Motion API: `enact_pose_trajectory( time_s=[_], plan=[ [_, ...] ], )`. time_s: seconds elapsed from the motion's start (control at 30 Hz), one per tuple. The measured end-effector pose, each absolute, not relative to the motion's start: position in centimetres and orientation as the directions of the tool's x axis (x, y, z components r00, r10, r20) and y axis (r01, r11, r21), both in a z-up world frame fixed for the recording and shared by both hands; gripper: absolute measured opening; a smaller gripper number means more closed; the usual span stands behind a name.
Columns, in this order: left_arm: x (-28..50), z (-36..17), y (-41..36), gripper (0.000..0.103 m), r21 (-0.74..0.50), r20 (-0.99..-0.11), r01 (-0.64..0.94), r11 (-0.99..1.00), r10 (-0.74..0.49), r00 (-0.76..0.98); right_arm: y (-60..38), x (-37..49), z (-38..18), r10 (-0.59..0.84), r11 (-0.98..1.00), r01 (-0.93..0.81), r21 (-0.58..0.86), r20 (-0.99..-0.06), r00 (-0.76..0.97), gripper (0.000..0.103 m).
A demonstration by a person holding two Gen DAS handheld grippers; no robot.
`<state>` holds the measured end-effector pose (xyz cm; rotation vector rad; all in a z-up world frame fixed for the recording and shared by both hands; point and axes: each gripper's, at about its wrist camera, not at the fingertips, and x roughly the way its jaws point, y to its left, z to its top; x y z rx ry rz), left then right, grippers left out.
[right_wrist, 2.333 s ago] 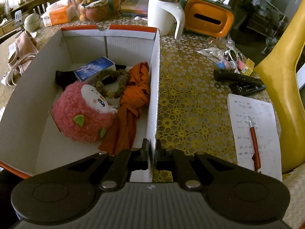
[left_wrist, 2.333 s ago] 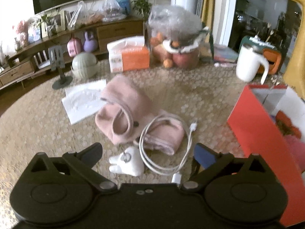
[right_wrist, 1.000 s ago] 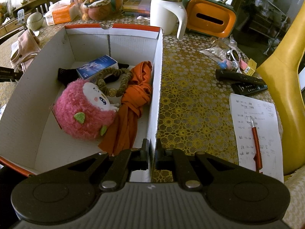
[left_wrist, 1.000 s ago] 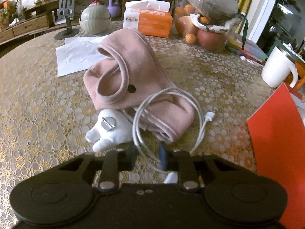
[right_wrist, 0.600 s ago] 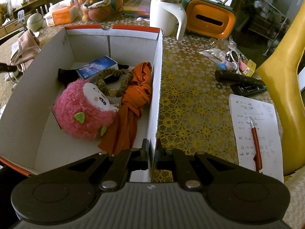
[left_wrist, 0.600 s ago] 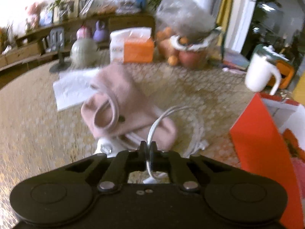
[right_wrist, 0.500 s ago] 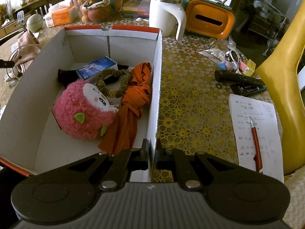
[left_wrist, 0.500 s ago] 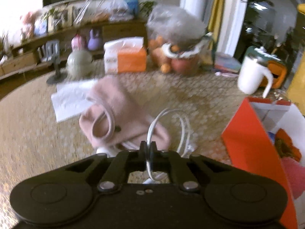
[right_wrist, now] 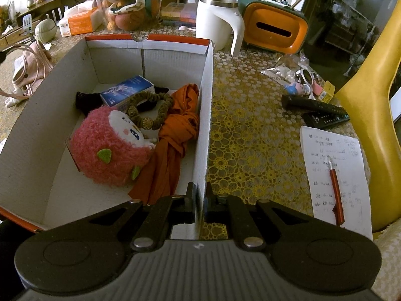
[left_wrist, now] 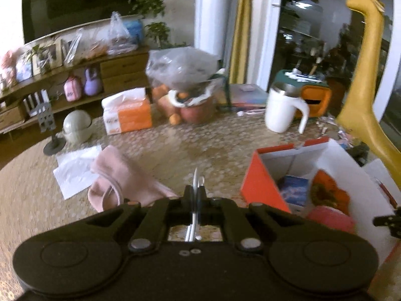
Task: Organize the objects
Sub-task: 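Carry the white cable with the left gripper over the box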
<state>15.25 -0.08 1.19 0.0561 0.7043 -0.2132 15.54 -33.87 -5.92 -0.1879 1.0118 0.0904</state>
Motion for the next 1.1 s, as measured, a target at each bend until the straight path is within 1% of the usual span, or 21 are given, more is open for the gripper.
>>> enact_pose_trajectory(
  time_s=[0.23, 0.5, 0.87, 1.1],
  plan=[
    [13.9, 4.3, -1.0, 0.0, -0.067, -0.609, 0.27, 0.961, -0.253, 0.752, -33.9, 15.4, -6.0, -0.01, 0.98, -0.164, -0.116, -0.844, 0.536, 0.005],
    [12.7, 7.3, -3.6, 0.0, -0.089, -0.561, 0.359, 0.929, -0.344, 0.753, -33.9, 15.4, -6.0, -0.008, 0.98, -0.163, -0.115, -0.842, 0.54, 0.005],
    [12.6, 8.2, -9.5, 0.0, -0.179, -0.517, 0.469, 0.865, -0.488, 0.704, -33.8, 15.3, -5.9, -0.008, 0.978, -0.17, -0.119, -0.84, 0.543, 0.005],
    [13.5, 7.1, -13.8, 0.0, -0.245, -0.508, 0.522, 0.817, -0.567, 0.649, -34.0, 15.3, -6.0, 0.004, 0.978, -0.177, -0.111, -0.838, 0.545, 0.005]
  ],
)
